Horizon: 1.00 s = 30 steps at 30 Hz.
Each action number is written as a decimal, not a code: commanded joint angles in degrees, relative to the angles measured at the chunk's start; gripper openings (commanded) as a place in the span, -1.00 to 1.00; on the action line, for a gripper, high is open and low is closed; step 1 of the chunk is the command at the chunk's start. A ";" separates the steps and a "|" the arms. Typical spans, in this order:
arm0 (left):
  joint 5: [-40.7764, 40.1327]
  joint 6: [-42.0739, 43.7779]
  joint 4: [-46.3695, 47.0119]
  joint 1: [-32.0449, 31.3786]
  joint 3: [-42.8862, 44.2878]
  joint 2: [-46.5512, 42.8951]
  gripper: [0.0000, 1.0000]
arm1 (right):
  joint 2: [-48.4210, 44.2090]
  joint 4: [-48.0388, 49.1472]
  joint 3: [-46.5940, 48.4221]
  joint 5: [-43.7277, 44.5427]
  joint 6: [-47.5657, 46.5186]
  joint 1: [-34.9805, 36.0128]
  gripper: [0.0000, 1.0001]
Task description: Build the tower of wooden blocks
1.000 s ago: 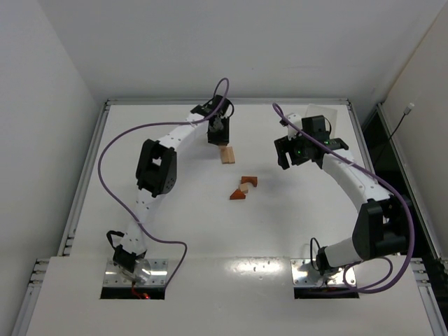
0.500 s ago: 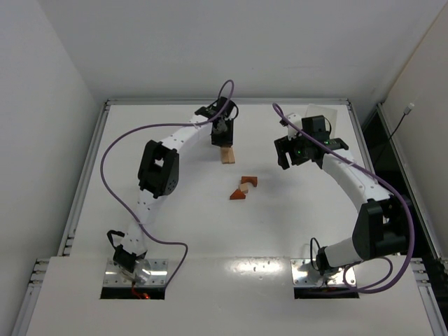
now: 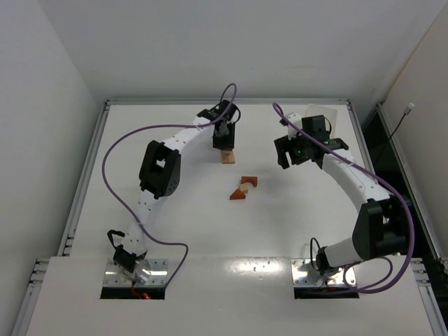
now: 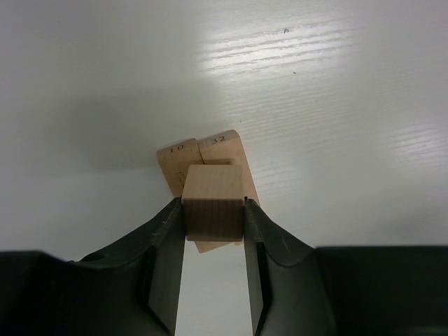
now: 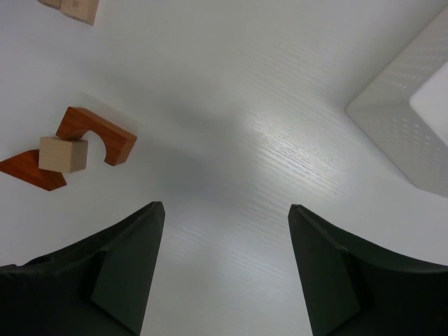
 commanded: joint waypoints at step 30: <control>-1.68 1.08 4.72 -1.05 -1.60 -3.72 -0.04 | -0.91 3.14 0.60 -0.56 0.91 -0.15 0.37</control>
